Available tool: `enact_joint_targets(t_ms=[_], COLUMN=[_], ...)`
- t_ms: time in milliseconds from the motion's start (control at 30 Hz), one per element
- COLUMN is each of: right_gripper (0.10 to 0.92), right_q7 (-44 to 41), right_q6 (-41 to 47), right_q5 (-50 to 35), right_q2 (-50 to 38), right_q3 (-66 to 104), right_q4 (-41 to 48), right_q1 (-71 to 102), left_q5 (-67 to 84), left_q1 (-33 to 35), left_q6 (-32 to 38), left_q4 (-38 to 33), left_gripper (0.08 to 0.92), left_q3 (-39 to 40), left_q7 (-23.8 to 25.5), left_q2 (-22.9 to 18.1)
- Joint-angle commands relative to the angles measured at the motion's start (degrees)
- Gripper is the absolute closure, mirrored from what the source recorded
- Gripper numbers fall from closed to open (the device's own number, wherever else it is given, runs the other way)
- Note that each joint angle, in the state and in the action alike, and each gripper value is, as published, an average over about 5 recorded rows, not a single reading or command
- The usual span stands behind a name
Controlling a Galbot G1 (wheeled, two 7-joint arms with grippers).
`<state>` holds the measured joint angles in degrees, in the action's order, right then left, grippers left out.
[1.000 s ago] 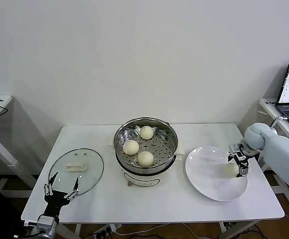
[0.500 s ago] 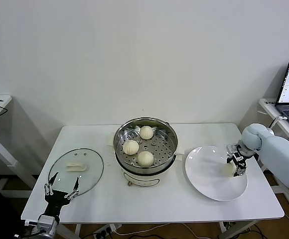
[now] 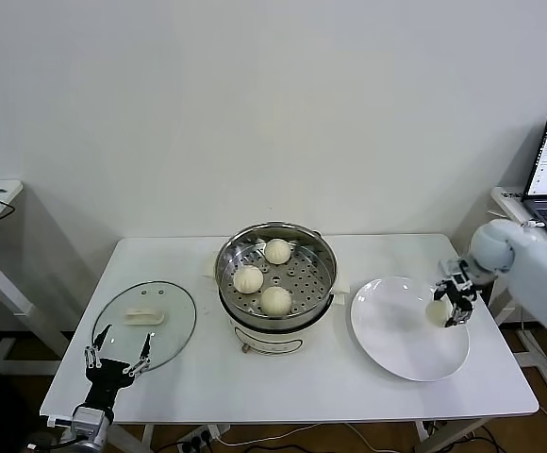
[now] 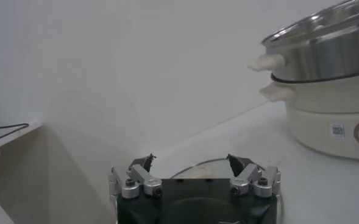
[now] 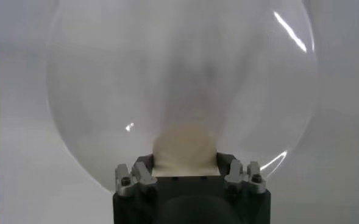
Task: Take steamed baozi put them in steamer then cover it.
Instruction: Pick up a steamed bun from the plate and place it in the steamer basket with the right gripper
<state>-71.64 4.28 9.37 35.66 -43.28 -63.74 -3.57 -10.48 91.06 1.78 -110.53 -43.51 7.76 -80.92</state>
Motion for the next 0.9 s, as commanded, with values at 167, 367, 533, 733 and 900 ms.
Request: enact_joint_targets(t_ms=[167, 367, 533, 733, 900], right_gripper=[0.347, 0.347, 0.347, 0.347, 0.347], right_q7=[0.1, 1.7, 2.9, 3.5, 3.2], right_q6=[15.5, 20.5, 22.5, 23.1, 22.6], right_q5=[-29.5, -37.3, -40.9, -41.4, -39.1], right_q2=[-4.4, 1.0, 8.4, 19.2, 27.1], right_q3=[-34.2, -41.0, -41.3, -38.7, -36.7], right_q4=[-19.6, -24.3, -23.7, -17.9, -10.3], right_q1=[-39.8, -48.2, -49.0, -45.2, -41.1], left_q5=[-0.1, 0.2, 0.4, 0.8, 1.0], left_q1=[-0.1, -0.4, -1.1, -1.6, -1.5], left_q6=[0.3, 0.4, 0.3, 0.2, 0.1], left_q4=[-0.4, -0.5, -0.3, 0.2, 0.4], left_gripper=[0.177, 0.177, 0.177, 0.177, 0.177], left_q3=[0.1, 0.0, 0.0, -0.2, -0.8], left_q7=[0.2, 0.3, 0.4, 0.5, 0.6], left_q2=[0.4, 1.0, 1.3, 1.4, 1.6])
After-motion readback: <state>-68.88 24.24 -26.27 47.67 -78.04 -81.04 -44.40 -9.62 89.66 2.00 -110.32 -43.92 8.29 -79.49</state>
